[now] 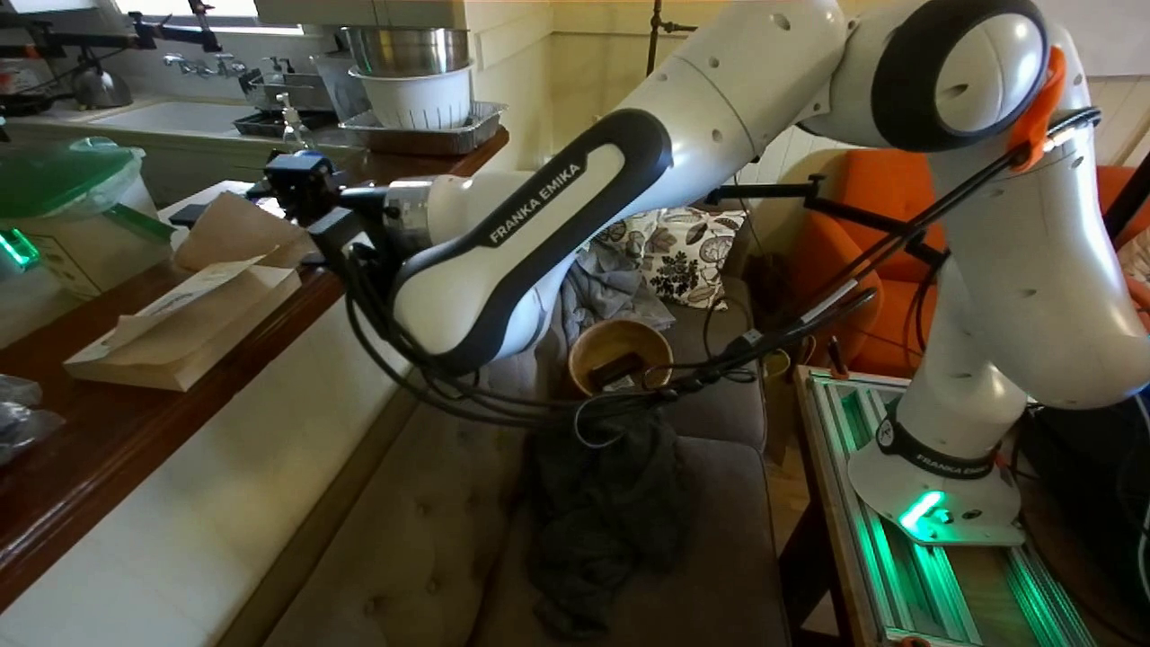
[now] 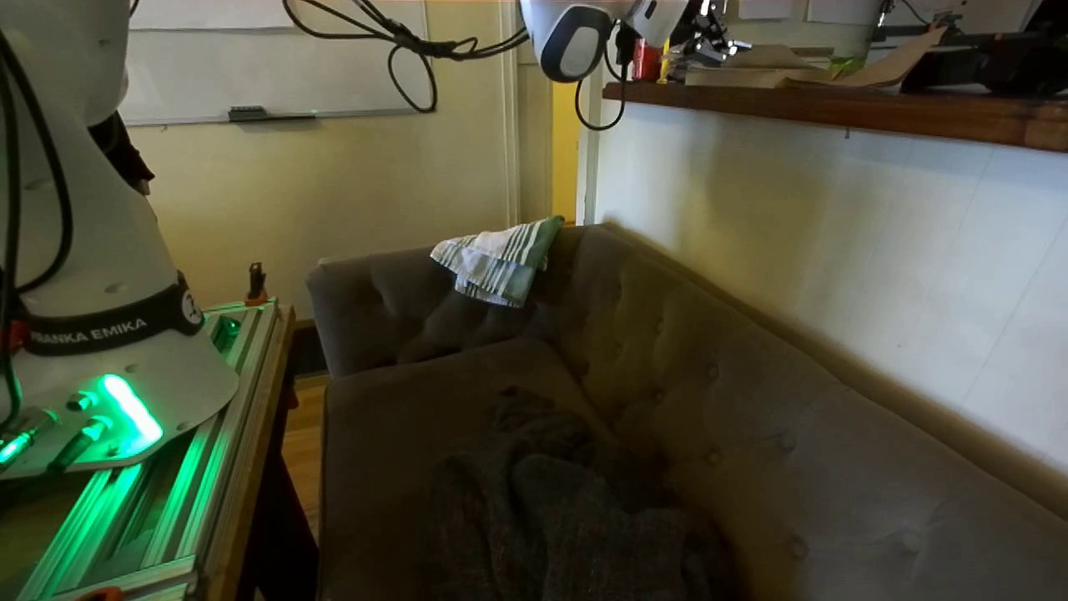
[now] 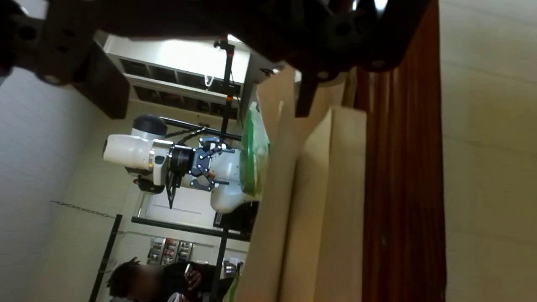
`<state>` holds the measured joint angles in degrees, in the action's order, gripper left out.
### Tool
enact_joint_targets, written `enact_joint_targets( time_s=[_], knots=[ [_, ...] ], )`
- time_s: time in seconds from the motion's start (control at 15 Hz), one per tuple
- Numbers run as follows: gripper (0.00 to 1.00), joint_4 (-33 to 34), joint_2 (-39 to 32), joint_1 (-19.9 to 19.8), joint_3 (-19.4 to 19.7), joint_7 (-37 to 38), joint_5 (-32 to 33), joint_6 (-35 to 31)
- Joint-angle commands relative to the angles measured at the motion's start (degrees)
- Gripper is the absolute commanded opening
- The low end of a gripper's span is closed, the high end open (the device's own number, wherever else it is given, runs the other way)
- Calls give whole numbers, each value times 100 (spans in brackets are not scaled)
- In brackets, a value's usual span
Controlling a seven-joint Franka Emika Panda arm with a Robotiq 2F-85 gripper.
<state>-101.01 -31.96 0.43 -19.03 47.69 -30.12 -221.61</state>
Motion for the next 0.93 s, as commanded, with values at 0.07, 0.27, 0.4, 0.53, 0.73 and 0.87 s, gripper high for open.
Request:
enact_joint_targets(
  time_s=[0.07, 0.27, 0.4, 0.53, 0.73, 0.87],
  knots=[
    [100, -1561, 1447, -27, 542, -728, 18, 406],
    [100, -2355, 2151, -288, 519, -1033, 293, 933],
    [100, -2885, 2612, -496, 447, -1020, 632, 1356],
    [100, -3395, 3071, -677, 456, -959, 1052, 1831],
    [100, -4011, 3706, -941, 449, -584, 2120, 2646],
    [100, -3606, 3249, -821, 506, -774, 1968, 2418]
  ],
)
